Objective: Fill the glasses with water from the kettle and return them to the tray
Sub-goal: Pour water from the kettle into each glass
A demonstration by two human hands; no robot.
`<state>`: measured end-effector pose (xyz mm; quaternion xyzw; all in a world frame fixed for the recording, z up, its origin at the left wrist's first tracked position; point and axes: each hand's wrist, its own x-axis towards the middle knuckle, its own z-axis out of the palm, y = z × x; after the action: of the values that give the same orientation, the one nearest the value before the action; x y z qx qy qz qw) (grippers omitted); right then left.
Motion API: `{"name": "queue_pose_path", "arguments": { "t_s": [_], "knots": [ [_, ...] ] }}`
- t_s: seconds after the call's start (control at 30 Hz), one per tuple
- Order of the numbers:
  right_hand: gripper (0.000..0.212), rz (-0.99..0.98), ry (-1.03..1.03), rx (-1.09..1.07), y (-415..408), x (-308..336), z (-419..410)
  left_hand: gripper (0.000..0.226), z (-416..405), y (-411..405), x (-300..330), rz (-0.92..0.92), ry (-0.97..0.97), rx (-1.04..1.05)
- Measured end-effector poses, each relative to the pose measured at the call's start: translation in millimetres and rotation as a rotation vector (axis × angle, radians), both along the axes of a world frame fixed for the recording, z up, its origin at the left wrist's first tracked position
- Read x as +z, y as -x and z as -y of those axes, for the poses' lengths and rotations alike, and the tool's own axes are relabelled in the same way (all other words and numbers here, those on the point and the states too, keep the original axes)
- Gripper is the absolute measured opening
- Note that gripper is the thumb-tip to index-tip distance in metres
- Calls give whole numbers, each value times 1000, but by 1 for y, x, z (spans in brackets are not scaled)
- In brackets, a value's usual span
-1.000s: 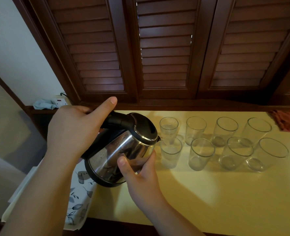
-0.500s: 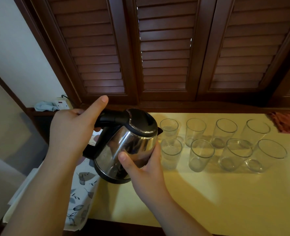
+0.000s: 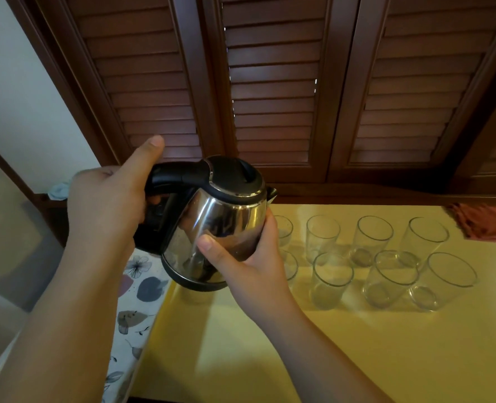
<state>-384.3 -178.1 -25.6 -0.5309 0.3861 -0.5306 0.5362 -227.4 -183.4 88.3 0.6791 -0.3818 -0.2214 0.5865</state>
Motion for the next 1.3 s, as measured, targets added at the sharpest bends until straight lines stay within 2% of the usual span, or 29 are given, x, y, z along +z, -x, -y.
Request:
{"name": "queue_pose_path", "arguments": {
  "t_s": [0.2,0.43,0.57,0.8,1.3],
  "knots": [
    [96,17,-29,14,13,7,17,63,18,25,19,158,-21,34],
    [95,99,-109,82,25,4,29,89,40,45,29,400,-60,18],
    [91,138,-125,94,31,3,37,84,49,55,33,473,-56,-21],
    [86,181,-139,92,40,1,46,76,63,68,35,502,-64,-62],
    [84,190,-144,91,47,-2,55,78,70,77,33,490,-73,-38]
  ]
}}
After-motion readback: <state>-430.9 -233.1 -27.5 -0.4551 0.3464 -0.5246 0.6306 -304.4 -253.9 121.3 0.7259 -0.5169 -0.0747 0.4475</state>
